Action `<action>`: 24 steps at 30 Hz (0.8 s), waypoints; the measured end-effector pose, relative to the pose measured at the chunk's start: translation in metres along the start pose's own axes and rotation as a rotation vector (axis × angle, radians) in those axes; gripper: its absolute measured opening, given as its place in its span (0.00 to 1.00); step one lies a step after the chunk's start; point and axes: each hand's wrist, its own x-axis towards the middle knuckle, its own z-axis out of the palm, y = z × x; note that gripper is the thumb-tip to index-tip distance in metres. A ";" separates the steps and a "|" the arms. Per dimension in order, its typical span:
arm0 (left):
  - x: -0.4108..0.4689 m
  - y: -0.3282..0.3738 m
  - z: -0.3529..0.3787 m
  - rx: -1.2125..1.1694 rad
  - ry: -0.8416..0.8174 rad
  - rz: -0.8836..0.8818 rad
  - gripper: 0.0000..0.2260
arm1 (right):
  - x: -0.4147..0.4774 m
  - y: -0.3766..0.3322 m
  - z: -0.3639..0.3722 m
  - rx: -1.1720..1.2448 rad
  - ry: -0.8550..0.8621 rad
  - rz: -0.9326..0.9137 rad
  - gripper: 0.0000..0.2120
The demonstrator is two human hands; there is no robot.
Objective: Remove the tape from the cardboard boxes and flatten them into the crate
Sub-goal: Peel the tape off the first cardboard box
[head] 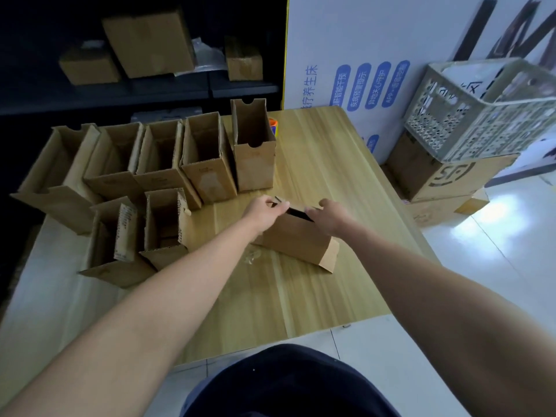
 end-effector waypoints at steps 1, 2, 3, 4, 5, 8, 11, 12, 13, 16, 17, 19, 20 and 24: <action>0.001 0.003 0.006 -0.021 -0.028 -0.041 0.28 | 0.001 0.003 -0.001 0.035 0.003 0.021 0.29; 0.003 0.004 0.010 -0.023 -0.028 -0.066 0.29 | 0.001 0.007 -0.002 0.063 0.007 0.038 0.29; 0.004 0.004 0.013 -0.017 -0.010 -0.080 0.29 | 0.001 0.011 -0.002 0.098 0.011 0.050 0.30; 0.005 0.004 0.014 -0.009 0.014 -0.094 0.30 | 0.001 0.014 -0.003 0.145 0.012 0.056 0.31; 0.005 0.004 0.016 0.000 0.034 -0.105 0.31 | 0.001 0.016 -0.004 0.196 0.012 0.059 0.33; 0.002 0.007 0.020 0.001 0.062 -0.102 0.25 | -0.001 0.021 -0.006 0.217 0.054 0.042 0.31; 0.001 0.014 0.018 -0.114 0.037 -0.100 0.15 | 0.000 0.023 -0.011 0.205 0.167 -0.002 0.21; 0.002 0.016 0.017 -0.167 0.017 -0.108 0.16 | -0.001 0.023 -0.013 0.237 0.195 -0.006 0.20; 0.002 0.017 0.016 -0.204 0.003 -0.112 0.18 | -0.002 0.022 -0.016 0.259 0.222 -0.010 0.20; 0.002 0.020 0.014 -0.194 0.013 -0.102 0.27 | -0.007 0.018 -0.020 0.234 0.328 -0.047 0.18; 0.002 0.021 0.014 -0.173 0.022 -0.094 0.29 | -0.009 0.016 -0.020 0.223 0.365 -0.066 0.18; 0.002 0.024 0.013 -0.081 0.058 -0.082 0.34 | -0.013 0.012 -0.019 0.176 0.426 -0.113 0.17; 0.002 0.026 0.013 -0.018 0.086 -0.080 0.36 | -0.013 0.010 -0.017 0.141 0.443 -0.135 0.18; 0.003 0.033 0.015 0.152 0.209 -0.027 0.26 | -0.013 0.009 -0.009 0.134 0.520 -0.126 0.17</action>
